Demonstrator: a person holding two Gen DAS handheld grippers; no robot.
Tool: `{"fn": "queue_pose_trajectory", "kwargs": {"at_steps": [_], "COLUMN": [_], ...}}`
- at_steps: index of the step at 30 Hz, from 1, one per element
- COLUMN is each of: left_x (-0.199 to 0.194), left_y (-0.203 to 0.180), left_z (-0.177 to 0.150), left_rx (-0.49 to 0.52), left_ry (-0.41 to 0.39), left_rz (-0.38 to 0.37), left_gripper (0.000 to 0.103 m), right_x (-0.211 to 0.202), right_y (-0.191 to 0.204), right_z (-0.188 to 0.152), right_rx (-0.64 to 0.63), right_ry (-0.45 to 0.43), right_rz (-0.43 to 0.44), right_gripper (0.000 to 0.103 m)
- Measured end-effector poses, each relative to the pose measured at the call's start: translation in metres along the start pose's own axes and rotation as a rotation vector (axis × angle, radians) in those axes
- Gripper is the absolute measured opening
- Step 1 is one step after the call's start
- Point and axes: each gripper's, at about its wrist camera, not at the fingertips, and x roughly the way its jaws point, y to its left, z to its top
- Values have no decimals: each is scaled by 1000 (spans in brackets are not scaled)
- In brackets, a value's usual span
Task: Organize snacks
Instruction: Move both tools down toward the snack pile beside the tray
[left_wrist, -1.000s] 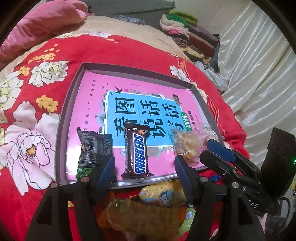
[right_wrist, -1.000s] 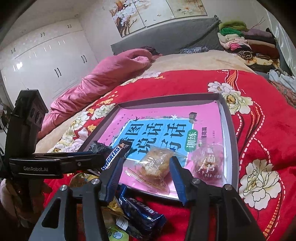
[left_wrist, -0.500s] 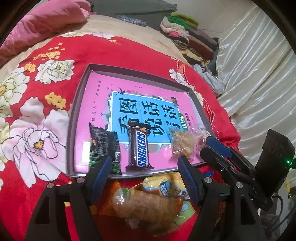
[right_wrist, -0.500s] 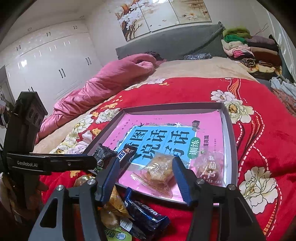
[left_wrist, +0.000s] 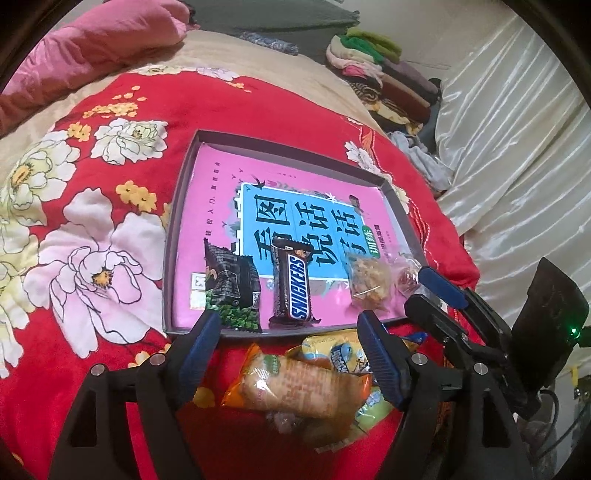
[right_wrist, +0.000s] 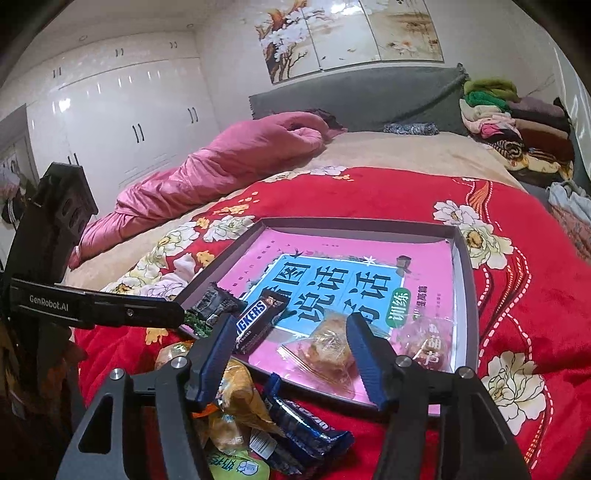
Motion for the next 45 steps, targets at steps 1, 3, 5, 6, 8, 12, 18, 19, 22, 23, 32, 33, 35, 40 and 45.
{"fn": "queue_pose_trajectory", "kwargs": {"at_steps": [1,3,5,6,8,12,18,19,22,23,32,33,35,40,45], "left_x": [-1,-2,-3,-4,-4,-4,-4,-5,-5,-5,-6,-6,-6,-5,-3], "left_y": [0,1,1,2,2,3,7,7,7,6,4,4,5,8,11], "left_z": [0,-1,-2,-2,-3,-6,-11,-12,-13,-14,-20,-20,-22,-26,-31], "left_rx": [0,-1,-6,-11,-17,-31,-52,-49,-49,-49,-38,-39,-43,-66,-94], "left_ry": [-1,1,4,7,15,32,55,56,62,63,75,78,83,106,132], "left_rz": [2,2,-2,-7,-12,-18,-22,-16,-16,-15,5,5,5,-12,-32], "left_gripper": [79,79,80,80,81,81,81,81,81,81,81,81,81,81,81], "right_x": [-1,-1,-2,-3,-4,-6,-8,-8,-9,-9,-13,-13,-15,-19,-21], "right_y": [1,1,2,2,2,2,5,6,8,9,18,18,21,27,34], "right_z": [0,0,0,0,0,1,1,1,0,0,-4,-5,-6,-10,-15], "right_rx": [-5,-11,-11,-13,-14,-17,-33,-36,-51,-55,-106,-110,-122,-154,-192], "right_ry": [-1,0,-2,-4,-8,-10,-12,-12,-12,-12,-5,-4,-3,2,14], "right_rz": [-2,-3,-1,0,1,-1,-6,-7,-11,-10,-21,-23,-24,-36,-53], "right_gripper": [62,62,62,62,62,63,63,63,63,63,63,63,63,63,63]}}
